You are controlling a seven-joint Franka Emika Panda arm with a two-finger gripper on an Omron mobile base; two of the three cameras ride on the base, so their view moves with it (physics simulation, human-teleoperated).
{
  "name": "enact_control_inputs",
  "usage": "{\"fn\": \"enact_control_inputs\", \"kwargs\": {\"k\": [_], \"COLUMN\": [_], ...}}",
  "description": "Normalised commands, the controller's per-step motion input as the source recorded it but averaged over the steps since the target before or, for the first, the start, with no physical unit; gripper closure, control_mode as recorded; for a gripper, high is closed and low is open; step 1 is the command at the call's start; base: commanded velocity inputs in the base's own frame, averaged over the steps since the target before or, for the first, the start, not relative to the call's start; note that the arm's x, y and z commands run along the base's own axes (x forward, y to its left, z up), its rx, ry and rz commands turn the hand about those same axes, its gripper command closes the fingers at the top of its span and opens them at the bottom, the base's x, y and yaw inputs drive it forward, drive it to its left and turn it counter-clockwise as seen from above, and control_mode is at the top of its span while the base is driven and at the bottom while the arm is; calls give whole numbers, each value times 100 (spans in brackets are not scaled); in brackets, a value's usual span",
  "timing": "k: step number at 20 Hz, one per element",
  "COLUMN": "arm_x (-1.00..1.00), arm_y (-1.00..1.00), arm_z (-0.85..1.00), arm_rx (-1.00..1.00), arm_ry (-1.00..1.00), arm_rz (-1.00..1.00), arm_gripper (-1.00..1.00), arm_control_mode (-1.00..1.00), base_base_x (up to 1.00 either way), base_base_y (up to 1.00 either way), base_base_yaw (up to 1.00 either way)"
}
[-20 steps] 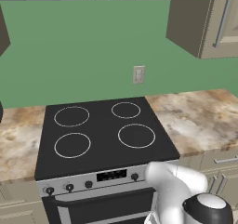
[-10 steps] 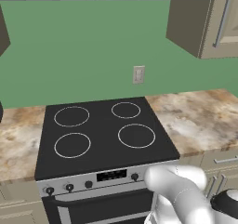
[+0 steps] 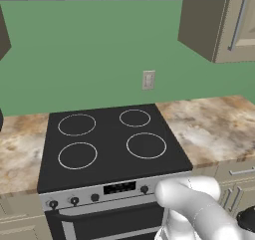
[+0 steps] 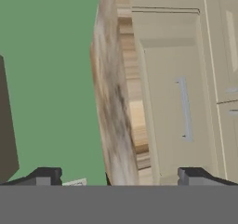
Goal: Take the tongs from the drawer on the right and place them on the dining counter next to the tray containing the kebab skewer.
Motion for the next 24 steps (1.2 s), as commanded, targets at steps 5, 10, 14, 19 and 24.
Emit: {"fn": "enact_control_inputs", "kwargs": {"k": [5,10,14,19,24], "arm_x": [33,35,28,33,40], "arm_y": [0,0,0,0,0], "arm_z": [-1,-19,-41,-34,-33], "arm_rx": [1,0,0,1,5], "arm_ry": [0,0,0,0,0], "arm_rz": [0,0,0,0,0], "arm_gripper": [-100,-100,-100,-100,-100], "arm_control_mode": [-100,-100,-100,-100,-100], "base_base_x": [0,0,0,0,0], "base_base_y": [0,0,0,0,0], "base_base_yaw": [0,0,0,0,0]}}
